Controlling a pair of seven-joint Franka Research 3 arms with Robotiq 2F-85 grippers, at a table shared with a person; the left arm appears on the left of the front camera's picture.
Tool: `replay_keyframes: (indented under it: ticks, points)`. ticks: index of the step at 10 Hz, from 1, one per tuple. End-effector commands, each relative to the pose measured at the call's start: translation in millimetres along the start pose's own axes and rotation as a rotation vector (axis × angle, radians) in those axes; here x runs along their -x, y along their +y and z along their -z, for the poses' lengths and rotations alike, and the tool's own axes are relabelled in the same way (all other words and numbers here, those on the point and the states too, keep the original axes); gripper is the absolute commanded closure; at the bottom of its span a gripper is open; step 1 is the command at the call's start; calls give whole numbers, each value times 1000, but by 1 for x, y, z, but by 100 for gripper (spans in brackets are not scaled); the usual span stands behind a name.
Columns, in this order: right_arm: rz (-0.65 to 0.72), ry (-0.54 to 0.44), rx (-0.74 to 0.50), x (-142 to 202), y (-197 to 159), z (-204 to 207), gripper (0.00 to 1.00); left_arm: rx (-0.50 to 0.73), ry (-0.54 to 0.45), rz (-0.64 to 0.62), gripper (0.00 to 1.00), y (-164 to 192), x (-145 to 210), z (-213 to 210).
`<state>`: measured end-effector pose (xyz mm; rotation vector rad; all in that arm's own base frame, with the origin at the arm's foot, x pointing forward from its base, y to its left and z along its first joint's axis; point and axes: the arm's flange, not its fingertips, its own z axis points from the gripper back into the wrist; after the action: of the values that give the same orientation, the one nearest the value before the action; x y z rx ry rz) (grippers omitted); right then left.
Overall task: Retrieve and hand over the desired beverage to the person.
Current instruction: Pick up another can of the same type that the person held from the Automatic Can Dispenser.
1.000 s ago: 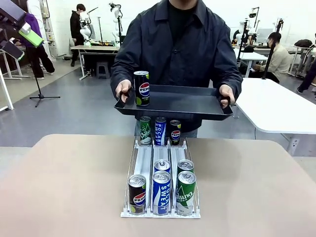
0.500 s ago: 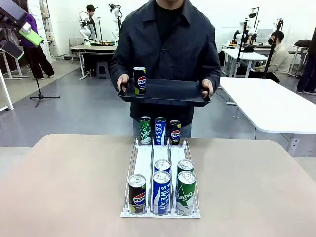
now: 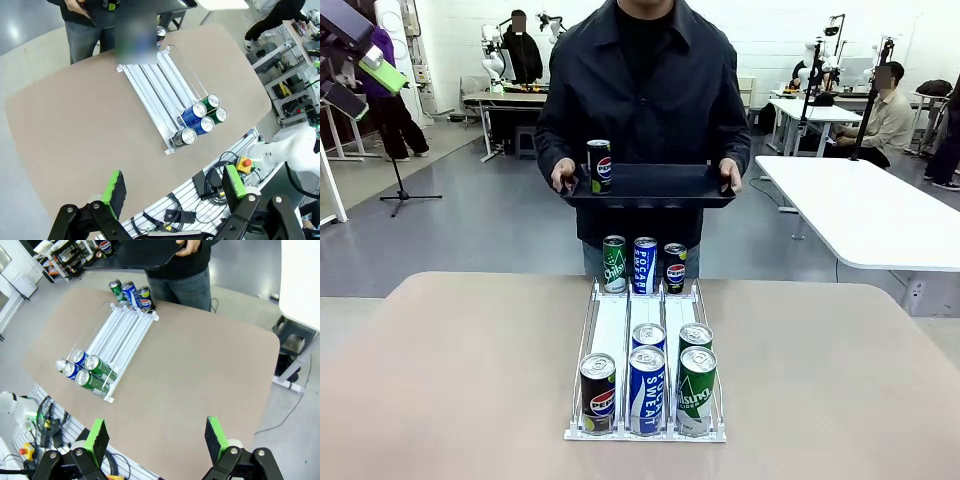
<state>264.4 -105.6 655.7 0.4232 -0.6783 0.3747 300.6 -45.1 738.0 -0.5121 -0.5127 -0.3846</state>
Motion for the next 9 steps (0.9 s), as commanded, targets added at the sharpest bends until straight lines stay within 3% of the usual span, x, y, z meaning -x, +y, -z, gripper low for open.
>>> replay_keyframes:
  ticks: [1,9]
  points:
    - [-9,-10,-32,0,0,1,0,11,3,12,0,0,1,-1]
    - [-9,-10,-32,0,0,1,0,11,3,12,0,0,1,-1]
